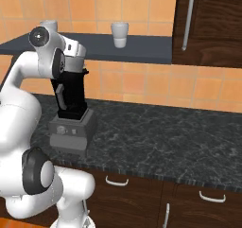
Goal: Close the lid blender by securely placing the lid on top.
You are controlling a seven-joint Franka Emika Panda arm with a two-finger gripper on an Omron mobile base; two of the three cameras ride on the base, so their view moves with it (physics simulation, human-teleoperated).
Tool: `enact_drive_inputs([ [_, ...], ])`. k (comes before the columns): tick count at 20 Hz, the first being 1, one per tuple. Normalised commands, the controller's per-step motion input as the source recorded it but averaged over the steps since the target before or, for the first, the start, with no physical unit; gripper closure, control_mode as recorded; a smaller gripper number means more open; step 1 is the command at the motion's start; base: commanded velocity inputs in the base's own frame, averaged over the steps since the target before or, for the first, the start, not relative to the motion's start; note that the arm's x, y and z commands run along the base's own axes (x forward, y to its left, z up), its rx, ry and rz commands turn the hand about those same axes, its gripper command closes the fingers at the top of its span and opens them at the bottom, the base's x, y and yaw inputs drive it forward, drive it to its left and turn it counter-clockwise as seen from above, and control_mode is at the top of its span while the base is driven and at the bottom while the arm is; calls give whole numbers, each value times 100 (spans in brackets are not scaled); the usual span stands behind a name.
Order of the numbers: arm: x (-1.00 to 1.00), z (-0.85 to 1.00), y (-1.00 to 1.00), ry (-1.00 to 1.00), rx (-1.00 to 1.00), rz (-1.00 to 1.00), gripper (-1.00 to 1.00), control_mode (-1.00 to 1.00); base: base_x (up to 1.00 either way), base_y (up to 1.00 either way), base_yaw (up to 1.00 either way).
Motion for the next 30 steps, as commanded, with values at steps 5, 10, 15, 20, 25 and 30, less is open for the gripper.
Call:
enact_drive_inputs([
  [5,-7,0,0,-8,3,0,100,-100,0,0,0],
  [10,-12,7,4,-15,5,0,100,-100,0,0,0],
  [15,-1,2,11,-19,4,0,100,-100,0,0,0],
  [20,0,0,3,-14,0,0,100,-100,0,0,0],
  [25,0,0,1,-3,0,0,100,-100,0,0,0],
  [30,0,-22,3,0,-4,0,100,-100,0,0,0],
])
